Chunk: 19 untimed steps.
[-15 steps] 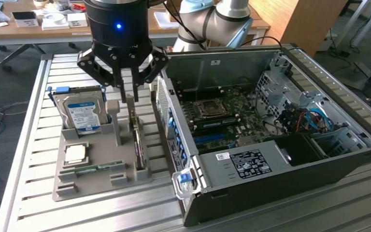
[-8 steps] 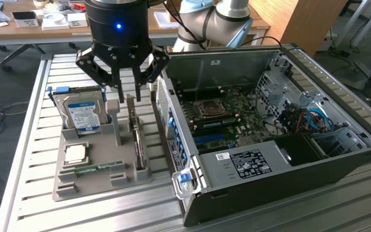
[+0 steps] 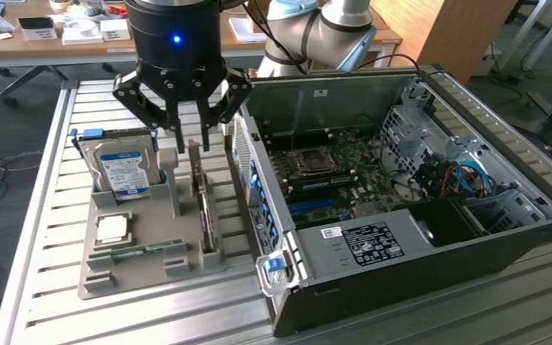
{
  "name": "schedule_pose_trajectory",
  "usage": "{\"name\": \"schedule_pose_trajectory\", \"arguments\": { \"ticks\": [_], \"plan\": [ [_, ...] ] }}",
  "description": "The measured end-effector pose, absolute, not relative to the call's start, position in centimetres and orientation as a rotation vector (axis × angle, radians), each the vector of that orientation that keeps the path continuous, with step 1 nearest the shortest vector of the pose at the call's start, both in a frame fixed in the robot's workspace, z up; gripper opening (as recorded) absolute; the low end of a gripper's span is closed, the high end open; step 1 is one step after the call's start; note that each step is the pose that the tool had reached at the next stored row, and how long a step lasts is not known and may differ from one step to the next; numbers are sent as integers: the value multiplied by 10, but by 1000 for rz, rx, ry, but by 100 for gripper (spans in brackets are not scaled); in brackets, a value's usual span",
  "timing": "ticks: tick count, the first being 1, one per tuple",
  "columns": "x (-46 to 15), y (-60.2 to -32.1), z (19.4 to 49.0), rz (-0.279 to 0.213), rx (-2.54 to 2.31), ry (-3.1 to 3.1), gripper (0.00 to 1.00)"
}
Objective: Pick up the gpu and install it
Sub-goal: 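Pick up the gpu and move the gpu toward the slot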
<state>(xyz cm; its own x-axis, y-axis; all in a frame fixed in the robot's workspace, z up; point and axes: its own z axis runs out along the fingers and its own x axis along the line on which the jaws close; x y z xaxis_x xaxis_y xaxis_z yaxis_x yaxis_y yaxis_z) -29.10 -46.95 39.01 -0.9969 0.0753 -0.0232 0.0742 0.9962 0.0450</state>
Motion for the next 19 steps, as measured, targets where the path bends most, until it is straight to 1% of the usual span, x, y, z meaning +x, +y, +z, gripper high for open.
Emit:
{"name": "schedule_pose_trajectory", "arguments": {
  "ticks": [15,19],
  "plan": [
    [-291,-470,372,69,117,3114,36],
    [-291,-470,371,69,117,3114,36]
  ]
}}
